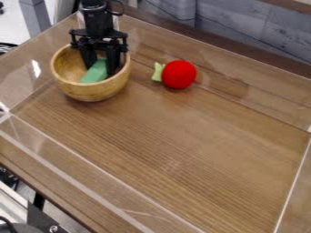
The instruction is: Remove the green stick from the brown bowl and put it on the table
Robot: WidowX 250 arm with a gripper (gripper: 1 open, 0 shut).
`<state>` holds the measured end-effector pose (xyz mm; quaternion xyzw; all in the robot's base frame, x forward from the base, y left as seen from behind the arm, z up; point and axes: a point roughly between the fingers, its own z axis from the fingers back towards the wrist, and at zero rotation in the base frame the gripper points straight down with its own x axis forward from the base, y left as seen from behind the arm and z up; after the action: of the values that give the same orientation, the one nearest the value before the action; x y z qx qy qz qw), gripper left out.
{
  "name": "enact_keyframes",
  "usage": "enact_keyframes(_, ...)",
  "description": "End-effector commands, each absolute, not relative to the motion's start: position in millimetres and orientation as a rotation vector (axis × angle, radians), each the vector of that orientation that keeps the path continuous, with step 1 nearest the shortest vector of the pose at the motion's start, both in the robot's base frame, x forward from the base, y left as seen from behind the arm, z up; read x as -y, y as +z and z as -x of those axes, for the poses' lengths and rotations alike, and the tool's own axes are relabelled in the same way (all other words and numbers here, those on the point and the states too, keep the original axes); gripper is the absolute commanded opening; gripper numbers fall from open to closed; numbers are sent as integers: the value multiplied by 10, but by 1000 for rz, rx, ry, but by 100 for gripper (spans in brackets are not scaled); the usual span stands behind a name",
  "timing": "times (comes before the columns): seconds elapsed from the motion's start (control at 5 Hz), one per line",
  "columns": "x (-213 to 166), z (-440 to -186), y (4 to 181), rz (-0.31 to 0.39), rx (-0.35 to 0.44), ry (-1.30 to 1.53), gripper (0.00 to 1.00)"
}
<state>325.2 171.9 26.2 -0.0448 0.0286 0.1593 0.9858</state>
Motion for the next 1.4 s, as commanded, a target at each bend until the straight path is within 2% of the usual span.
enact_keyframes(0.0,-1569,-3365,242,93,-31,278,0)
enact_keyframes(0.4,-1584,-3280,328,107,-20,239,0)
enact_keyframes(0.8,-1500,-3208,188,121,-17,172,0)
enact_keyframes(1.2,-1569,-3167,427,138,1,296,0)
